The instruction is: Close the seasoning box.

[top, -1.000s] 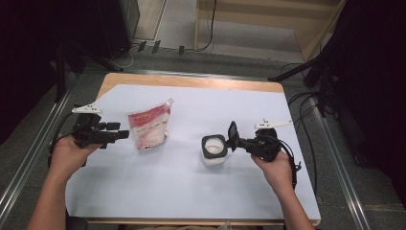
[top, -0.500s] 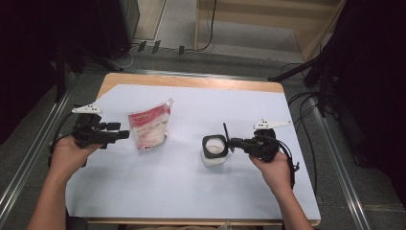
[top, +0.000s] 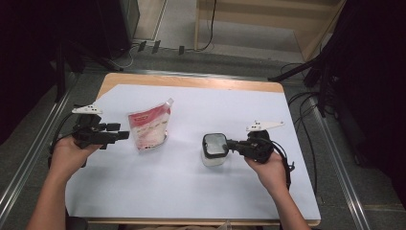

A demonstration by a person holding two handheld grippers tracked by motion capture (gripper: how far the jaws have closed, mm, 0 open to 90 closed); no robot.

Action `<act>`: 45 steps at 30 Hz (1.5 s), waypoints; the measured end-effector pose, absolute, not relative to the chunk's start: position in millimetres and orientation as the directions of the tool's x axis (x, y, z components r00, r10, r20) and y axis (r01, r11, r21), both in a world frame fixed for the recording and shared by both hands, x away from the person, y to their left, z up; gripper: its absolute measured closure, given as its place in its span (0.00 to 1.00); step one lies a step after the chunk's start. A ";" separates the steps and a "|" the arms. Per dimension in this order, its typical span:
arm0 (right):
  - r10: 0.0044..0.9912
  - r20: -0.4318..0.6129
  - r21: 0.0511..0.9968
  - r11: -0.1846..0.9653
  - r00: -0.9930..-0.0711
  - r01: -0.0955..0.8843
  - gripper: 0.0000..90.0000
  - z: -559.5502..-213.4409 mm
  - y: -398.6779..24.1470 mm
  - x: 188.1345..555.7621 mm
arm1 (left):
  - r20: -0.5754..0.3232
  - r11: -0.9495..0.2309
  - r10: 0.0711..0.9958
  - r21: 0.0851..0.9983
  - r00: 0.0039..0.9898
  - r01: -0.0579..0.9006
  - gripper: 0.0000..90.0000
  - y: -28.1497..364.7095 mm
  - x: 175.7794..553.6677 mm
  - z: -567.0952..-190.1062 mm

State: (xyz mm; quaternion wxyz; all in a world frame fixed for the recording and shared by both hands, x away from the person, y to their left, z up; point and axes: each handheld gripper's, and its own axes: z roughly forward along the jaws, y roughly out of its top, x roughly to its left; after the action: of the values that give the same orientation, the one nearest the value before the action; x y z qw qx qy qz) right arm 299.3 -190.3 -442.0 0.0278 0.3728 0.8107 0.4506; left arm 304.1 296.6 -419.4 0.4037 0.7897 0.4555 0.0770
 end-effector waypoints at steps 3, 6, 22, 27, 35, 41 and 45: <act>0.625 0.287 0.755 0.319 -0.726 0.573 1.00 -441.8 -188.4 298.6 | -0.248 -0.260 0.780 0.706 0.575 0.658 0.46 296.6 304.0 -419.6; 0.621 0.287 0.756 0.320 -0.729 0.570 1.00 -442.2 -188.1 298.6 | -0.249 -0.259 0.779 0.708 0.576 0.657 0.45 296.4 304.1 -419.6; 0.685 0.245 0.819 0.232 -0.686 0.524 0.54 -442.3 -225.6 302.9 | -0.243 -0.252 0.784 0.716 0.571 0.651 0.42 297.9 303.4 -418.9; 0.698 0.199 0.833 0.250 -0.688 0.494 0.46 -450.4 -238.3 303.8 | -0.246 -0.248 0.786 0.715 0.567 0.653 0.41 298.7 303.0 -418.4; 0.730 0.171 0.820 0.267 -0.661 0.506 0.36 -465.3 -245.3 310.6 | -0.245 -0.260 0.781 0.709 0.575 0.656 0.41 296.9 303.7 -419.9; 0.750 0.204 0.790 0.254 -0.630 0.558 0.29 -476.8 -251.9 317.2 | -0.246 -0.253 0.786 0.709 0.567 0.658 0.41 299.7 303.6 -421.5; 0.781 0.215 0.783 0.221 -0.586 0.582 0.27 -482.4 -258.5 320.3 | -0.247 -0.249 0.790 0.708 0.561 0.661 0.41 299.9 303.8 -423.3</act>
State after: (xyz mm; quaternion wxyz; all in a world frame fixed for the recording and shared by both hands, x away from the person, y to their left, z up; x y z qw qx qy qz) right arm 320.3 -258.5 -482.4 0.1131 0.4407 0.7732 0.4418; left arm 303.8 299.9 -423.3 0.4034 0.7861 0.4614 0.0799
